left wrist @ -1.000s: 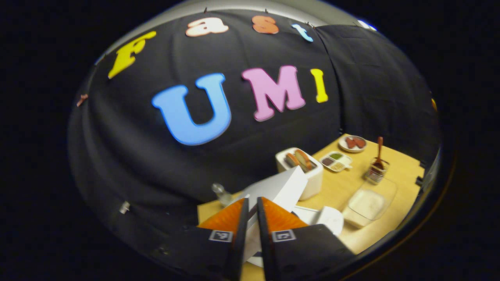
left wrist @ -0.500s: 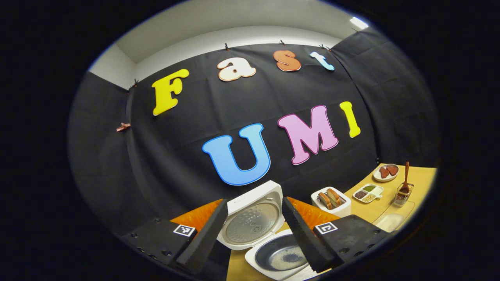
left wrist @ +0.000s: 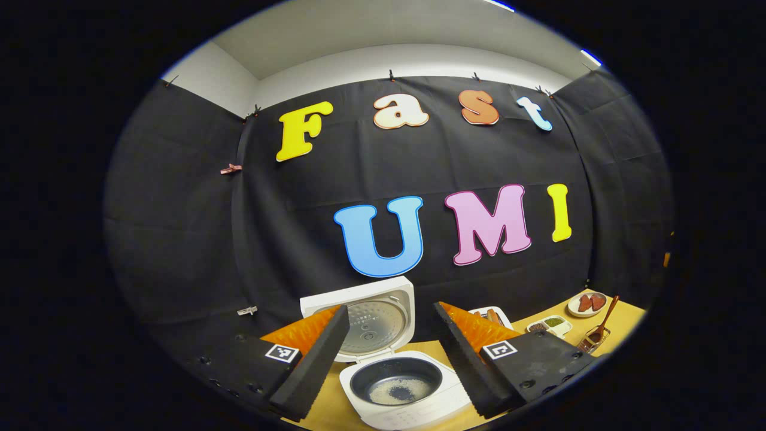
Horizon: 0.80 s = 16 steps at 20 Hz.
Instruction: Close the left gripper, press the button to open the rice cooker; take a wooden spoon from the chopstick holder with the right hand, scoop a spoonful of rice and pour it into the rice cooker, then put the wooden spoon back into the chopstick holder.
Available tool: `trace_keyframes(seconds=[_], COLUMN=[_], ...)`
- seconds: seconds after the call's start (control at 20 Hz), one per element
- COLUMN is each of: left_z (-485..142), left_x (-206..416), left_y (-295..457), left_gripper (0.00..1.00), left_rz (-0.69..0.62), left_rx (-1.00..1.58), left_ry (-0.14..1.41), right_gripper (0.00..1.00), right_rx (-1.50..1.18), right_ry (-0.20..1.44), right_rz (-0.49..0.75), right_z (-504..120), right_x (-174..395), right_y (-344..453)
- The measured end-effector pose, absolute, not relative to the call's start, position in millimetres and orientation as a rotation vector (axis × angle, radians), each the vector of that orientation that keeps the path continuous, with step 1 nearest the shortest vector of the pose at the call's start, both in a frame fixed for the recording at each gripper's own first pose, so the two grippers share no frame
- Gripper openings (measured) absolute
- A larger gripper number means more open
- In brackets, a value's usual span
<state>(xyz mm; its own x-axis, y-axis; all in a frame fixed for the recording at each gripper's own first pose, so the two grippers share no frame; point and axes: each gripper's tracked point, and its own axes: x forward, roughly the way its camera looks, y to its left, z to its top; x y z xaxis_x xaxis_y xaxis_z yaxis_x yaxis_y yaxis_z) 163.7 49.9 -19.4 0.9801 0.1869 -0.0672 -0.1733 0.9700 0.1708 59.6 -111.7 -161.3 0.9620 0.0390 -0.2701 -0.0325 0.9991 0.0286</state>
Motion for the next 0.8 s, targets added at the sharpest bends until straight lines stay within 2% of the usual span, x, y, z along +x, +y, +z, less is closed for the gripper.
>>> trace_keyframes(seconds=[0.35,0.45,0.65,0.8], left_z=[-28.7,-33.9,-47.5,-57.3], left_x=[137.4,132.1,125.5,113.1], left_y=[1.6,-5.0,-4.0,8.5], left_gripper=[0.95,0.95,0.95,0.95], left_rz=[0.265,0.284,0.319,0.368], left_rx=[0.115,0.093,0.111,0.120], left_ry=[0.091,0.107,0.149,0.185], right_gripper=[0.95,0.90,0.90,0.84], right_rx=[0.179,0.218,0.257,0.289], right_ry=[0.445,0.522,0.615,0.660], right_rz=[0.152,0.187,0.219,0.229], right_z=[-268.5,-302.9,-356.6,-385.9], right_x=[114.7,125.6,149.7,166.6], right_y=[-99.0,-90.0,-74.0,-64.8])
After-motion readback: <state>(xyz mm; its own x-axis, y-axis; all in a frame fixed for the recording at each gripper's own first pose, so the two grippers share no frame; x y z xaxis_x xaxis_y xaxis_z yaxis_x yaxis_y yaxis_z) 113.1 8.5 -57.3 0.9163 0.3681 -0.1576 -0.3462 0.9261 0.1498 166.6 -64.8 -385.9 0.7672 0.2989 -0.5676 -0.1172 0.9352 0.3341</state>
